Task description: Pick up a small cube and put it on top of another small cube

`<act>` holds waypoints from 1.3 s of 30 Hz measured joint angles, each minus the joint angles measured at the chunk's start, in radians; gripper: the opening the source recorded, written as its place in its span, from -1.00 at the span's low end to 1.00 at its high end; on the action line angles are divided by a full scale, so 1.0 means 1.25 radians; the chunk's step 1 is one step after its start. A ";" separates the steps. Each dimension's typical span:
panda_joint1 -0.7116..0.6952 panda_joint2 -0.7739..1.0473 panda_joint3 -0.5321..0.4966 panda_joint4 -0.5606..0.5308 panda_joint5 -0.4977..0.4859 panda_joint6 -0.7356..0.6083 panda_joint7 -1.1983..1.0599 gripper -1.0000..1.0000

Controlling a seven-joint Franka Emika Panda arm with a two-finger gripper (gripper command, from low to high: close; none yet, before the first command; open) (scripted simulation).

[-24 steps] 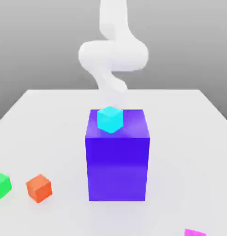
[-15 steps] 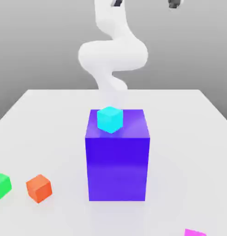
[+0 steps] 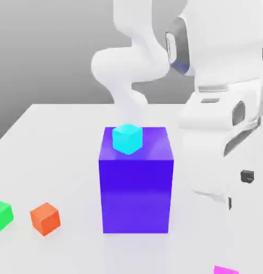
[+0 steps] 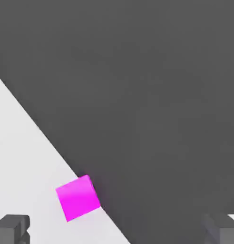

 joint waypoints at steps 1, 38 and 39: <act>0.003 0.027 0.004 0.003 -0.008 0.008 -0.017 0.00; -0.290 0.047 -0.241 -0.171 -0.053 0.072 -0.274 -1.00; -0.316 0.033 -0.264 -0.187 -0.049 0.073 -0.288 -1.00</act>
